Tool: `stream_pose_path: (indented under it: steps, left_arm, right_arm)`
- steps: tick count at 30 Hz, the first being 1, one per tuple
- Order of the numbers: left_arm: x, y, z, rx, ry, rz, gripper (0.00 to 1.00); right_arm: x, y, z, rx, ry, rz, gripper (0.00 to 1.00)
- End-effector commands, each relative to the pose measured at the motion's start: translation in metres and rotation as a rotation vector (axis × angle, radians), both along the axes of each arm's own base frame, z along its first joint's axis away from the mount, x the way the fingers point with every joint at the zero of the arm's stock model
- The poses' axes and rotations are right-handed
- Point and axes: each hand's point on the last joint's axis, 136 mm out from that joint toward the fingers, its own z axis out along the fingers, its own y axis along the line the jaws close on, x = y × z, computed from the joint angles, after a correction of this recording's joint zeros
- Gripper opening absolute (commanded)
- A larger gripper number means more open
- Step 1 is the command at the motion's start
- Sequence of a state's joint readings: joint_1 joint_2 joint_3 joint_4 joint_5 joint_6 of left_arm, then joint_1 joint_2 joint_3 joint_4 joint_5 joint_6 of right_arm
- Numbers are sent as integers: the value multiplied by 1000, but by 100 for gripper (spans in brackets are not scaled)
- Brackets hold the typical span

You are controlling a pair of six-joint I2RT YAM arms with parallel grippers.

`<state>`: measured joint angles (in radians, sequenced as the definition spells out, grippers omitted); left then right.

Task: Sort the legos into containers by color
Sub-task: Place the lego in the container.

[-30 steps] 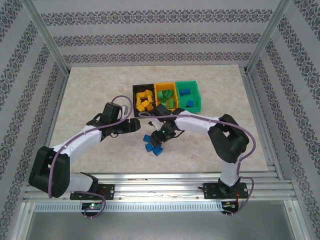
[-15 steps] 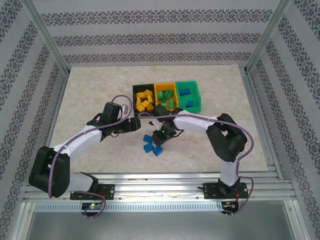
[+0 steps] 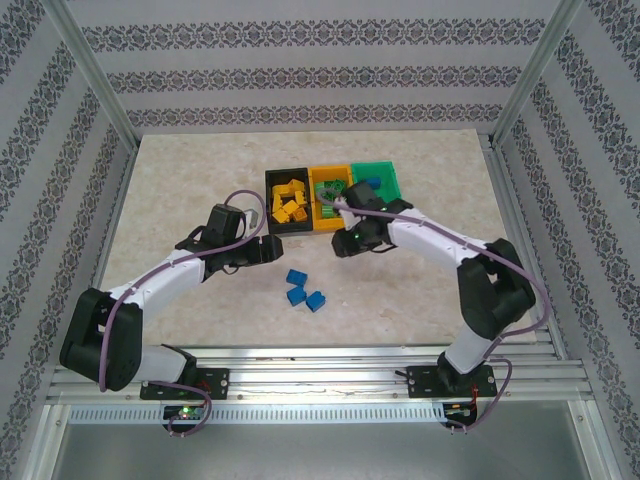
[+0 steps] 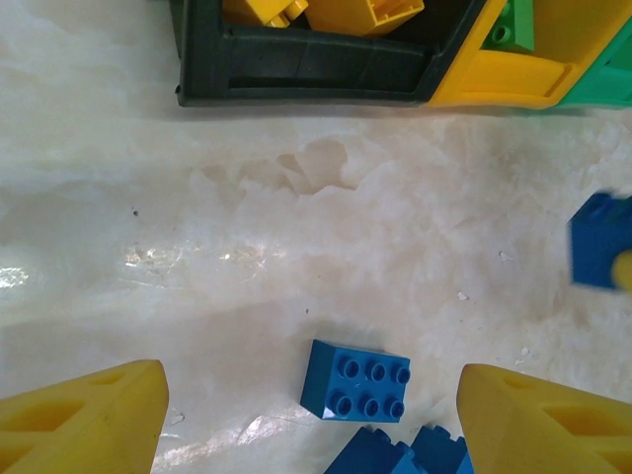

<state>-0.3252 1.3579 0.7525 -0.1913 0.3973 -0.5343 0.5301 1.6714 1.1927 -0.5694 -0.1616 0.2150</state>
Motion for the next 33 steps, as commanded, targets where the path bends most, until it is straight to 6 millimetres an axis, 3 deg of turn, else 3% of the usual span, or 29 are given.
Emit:
stream_pose_path:
  steps: [1, 8, 13, 19, 21, 25, 33]
  left_arm:
    - [2, 0, 4, -41, -18, 14, 77]
    - [-6, 0, 6, -51, -15, 9, 77]
    - [-10, 2, 7, -64, -21, 23, 77]
    - [-17, 6, 8, -43, -17, 17, 77]
    - [-20, 8, 7, -30, -17, 18, 77]
    - [-19, 10, 5, -28, -12, 26, 77]
    - [-6, 1, 6, -62, -16, 26, 77]
  right_arm:
    - [38, -32, 28, 46, -99, -169, 34]
    - [100, -75, 51, 93, -164, -340, 34]
    - [138, -85, 44, 115, -160, -405, 36]
    - [166, -91, 24, 38, -148, -404, 48]
    - [166, -88, 26, 51, -149, -397, 55]
    - [153, -79, 36, 99, -170, -370, 59]
    - [92, -53, 55, 131, -228, -243, 60]
